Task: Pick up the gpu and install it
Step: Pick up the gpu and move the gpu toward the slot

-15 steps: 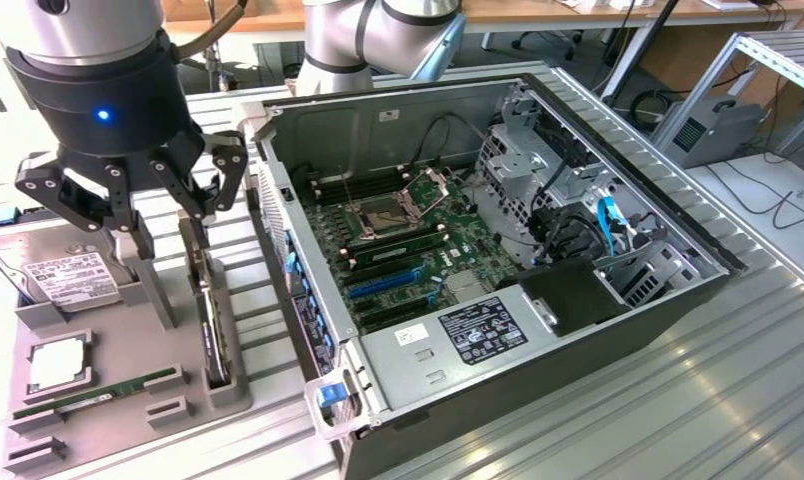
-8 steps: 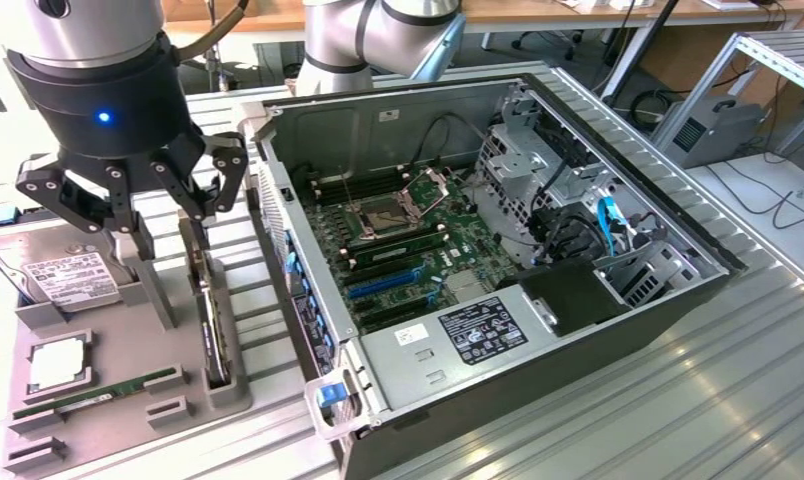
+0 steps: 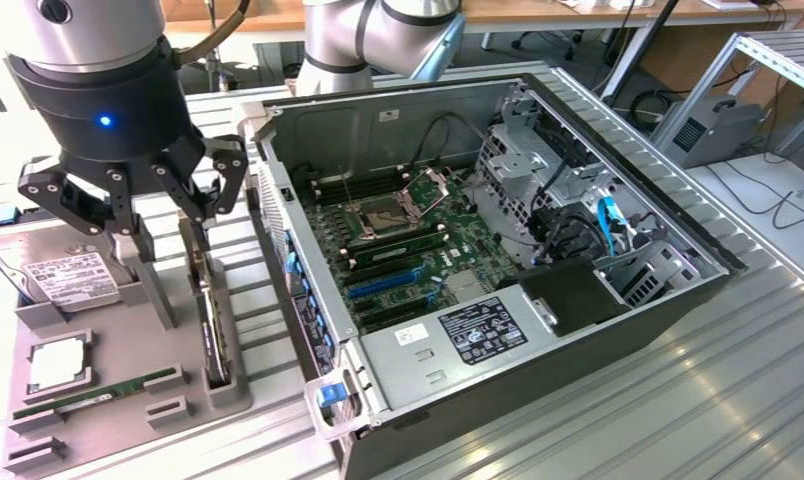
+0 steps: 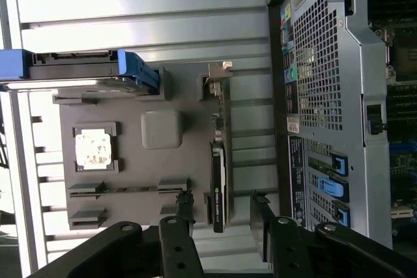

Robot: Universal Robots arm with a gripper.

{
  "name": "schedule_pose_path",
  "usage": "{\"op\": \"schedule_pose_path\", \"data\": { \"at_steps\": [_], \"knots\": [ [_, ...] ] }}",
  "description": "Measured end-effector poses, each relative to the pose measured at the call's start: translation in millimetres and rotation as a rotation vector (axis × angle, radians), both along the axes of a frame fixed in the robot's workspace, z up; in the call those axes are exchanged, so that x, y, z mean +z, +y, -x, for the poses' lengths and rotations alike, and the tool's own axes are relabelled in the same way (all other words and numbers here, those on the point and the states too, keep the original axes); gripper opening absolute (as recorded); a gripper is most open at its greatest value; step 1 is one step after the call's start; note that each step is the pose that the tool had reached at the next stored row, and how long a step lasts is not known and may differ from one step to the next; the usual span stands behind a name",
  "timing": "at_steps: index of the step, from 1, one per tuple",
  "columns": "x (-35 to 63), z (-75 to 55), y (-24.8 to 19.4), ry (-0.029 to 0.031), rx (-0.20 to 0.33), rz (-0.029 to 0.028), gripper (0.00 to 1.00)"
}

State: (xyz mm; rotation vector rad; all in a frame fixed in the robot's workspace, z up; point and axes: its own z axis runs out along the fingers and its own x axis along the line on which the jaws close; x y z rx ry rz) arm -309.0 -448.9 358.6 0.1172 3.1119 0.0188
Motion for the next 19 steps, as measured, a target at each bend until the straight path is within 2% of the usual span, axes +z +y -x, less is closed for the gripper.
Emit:
{"op": "schedule_pose_path", "data": {
  "at_steps": [19],
  "knots": [
    [-8.3,0.1,0.0,0.0,0.0,0.0001,0.48]
  ]
}}
